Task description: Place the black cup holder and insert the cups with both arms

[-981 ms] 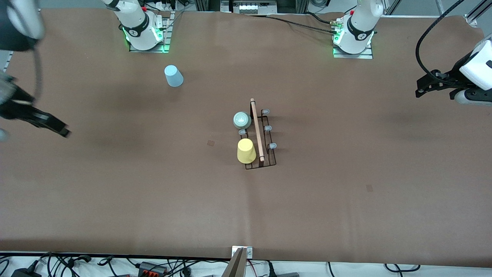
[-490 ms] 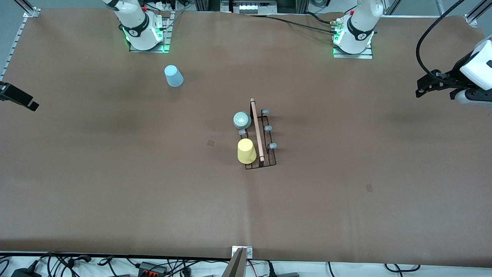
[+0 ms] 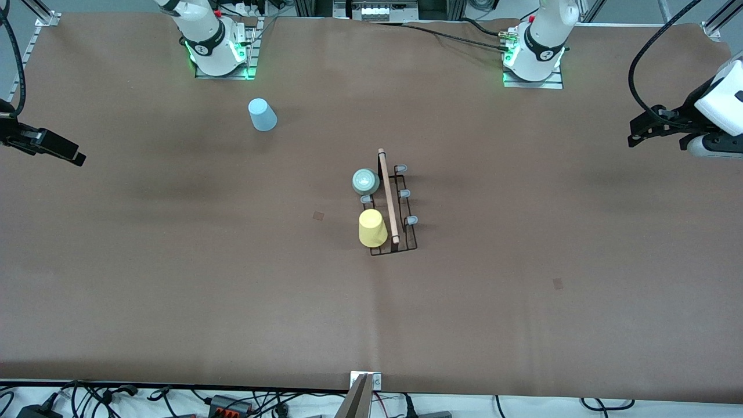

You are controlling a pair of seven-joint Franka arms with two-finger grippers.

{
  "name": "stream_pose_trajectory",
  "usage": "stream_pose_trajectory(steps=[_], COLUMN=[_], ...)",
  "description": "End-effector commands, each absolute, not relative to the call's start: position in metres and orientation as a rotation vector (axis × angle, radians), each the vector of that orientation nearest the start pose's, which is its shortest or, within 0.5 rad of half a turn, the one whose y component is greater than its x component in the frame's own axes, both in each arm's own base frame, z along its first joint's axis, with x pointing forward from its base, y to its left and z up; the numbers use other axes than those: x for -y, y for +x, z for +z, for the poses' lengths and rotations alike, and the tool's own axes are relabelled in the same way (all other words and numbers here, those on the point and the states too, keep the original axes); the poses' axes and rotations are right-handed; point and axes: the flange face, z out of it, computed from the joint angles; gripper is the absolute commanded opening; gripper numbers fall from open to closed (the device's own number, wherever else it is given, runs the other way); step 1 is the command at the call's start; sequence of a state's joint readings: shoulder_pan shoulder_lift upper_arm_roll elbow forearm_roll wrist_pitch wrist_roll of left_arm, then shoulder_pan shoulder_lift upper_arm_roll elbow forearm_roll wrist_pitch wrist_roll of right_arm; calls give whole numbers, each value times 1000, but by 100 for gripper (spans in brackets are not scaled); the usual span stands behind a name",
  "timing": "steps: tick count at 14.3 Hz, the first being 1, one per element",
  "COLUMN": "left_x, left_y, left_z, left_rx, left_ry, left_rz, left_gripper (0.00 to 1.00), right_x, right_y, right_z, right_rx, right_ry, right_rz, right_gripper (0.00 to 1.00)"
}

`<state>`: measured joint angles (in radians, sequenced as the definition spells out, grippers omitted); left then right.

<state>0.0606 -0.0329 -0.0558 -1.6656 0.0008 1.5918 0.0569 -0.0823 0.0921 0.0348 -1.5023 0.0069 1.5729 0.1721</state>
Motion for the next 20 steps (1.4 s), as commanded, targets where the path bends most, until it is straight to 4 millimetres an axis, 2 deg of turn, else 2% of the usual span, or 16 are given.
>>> stream_pose_trajectory(steps=[1, 3, 5, 12, 15, 17, 20], left_x=[-3, -2, -1, -2, -2, -3, -3], left_y=[546, 546, 546, 546, 546, 544, 544], left_z=[606, 606, 607, 607, 606, 606, 606], left_rx=[-70, -67, -72, -67, -70, -67, -67], left_ry=[-3146, -3146, -3146, -3148, -3148, -3148, -3148], left_rz=[70, 72, 70, 70, 75, 91, 94], left_gripper=[100, 100, 100, 100, 100, 100, 100], right_x=[30, 30, 27, 27, 34, 34, 28], right_y=[575, 574, 565, 572, 578, 578, 575], right_z=[609, 606, 605, 607, 596, 602, 599], right_rx=[-306, -305, -299, -295, -316, -315, -287], right_ry=[-3136, -3137, -3135, -3130, -3108, -3107, -3110], right_rz=[7, -63, -119, -124, -95, -112, -52], right_gripper=[100, 100, 100, 100, 100, 100, 100])
